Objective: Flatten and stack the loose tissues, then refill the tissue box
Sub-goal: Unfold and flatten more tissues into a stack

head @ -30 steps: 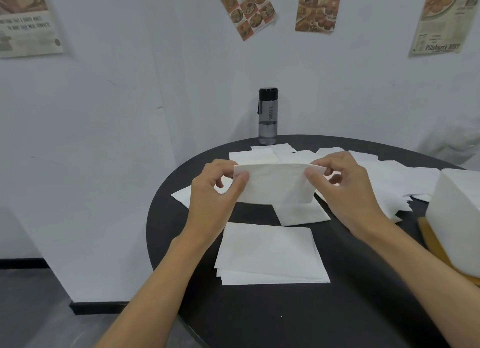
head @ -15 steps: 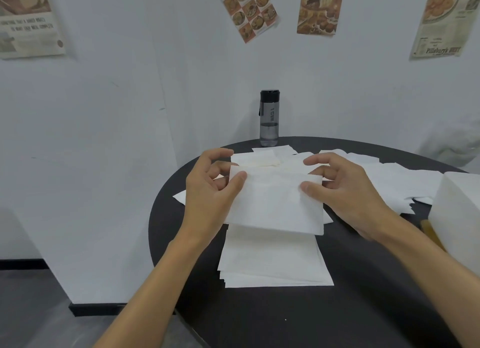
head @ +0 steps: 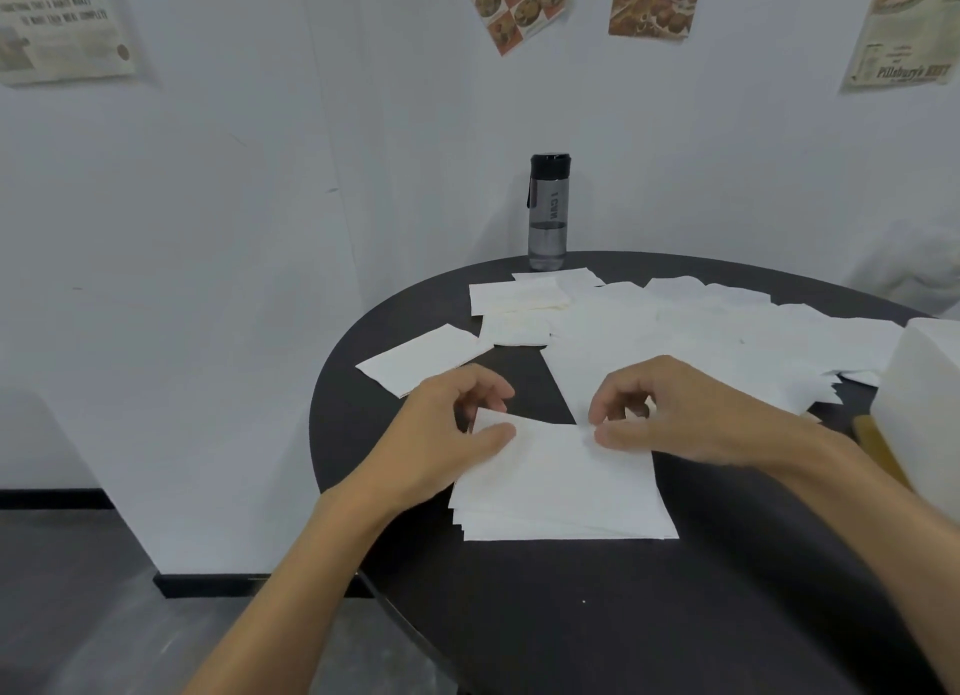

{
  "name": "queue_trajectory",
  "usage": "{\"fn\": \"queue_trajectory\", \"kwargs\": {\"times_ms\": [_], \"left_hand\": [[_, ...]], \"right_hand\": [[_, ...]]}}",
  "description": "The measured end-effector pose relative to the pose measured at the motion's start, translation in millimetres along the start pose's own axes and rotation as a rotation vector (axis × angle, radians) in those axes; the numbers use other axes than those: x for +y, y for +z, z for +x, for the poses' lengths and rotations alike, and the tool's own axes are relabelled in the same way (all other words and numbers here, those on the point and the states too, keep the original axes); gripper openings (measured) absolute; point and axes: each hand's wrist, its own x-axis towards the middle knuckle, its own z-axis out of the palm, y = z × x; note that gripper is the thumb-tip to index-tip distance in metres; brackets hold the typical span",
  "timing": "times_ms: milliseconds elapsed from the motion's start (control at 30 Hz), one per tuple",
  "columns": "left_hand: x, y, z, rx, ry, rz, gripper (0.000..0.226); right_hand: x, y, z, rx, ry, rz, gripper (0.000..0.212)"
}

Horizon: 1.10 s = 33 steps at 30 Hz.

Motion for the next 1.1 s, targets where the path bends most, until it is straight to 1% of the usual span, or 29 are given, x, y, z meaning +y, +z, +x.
{"fn": "queue_trajectory", "kwargs": {"times_ms": [100,200,267,333,367,433,533,633,833,1000,1100], "left_hand": [[-1.3,-0.1,-2.5,-0.052,0.007,0.113,0.024],[-5.0,-1.6,0.4,-0.031,0.004,0.161,0.02],[-12.5,-4.6,6.9,0.016,-0.014,0.199,0.013],[-24.2,-10.8,16.6,0.08,-0.017,0.292,0.011],[-29.4,-15.0,21.2,0.107,-0.029,0.335,0.012],[-38.4,-23.8,29.0,0.138,-0.092,0.394,0.017],[-51.0,-33.6,39.6,0.134,-0.174,0.479,0.025],[-59.4,-37.3,46.7,0.128,-0.205,0.497,0.028],[-63.0,-37.0,51.6,0.187,-0.178,0.59,0.021],[-60.3,-37.5,52.6,0.181,-0.168,0.634,0.023],[-57.2,-39.2,53.3,0.144,-0.168,0.667,0.026]], "right_hand": [[5.7,2.3,-0.2,-0.049,0.02,-0.168,0.011],[8.7,3.9,0.0,-0.087,0.017,-0.211,0.015],[7.2,7.7,1.1,-0.039,0.004,-0.192,0.01],[4.0,15.1,3.0,0.078,-0.015,-0.143,0.003],[2.5,19.6,3.7,0.135,-0.03,-0.118,0.006],[-0.9,27.6,4.1,0.197,-0.052,-0.064,0.012],[-5.0,34.8,4.3,0.214,-0.053,-0.018,0.016],[-5.8,39.9,6.0,0.197,-0.048,-0.001,0.018],[-3.0,42.3,10.0,0.225,-0.041,0.009,0.018],[-2.5,42.4,10.8,0.229,-0.043,0.01,0.019],[-3.5,42.1,10.1,0.228,-0.042,0.008,0.019]]}}
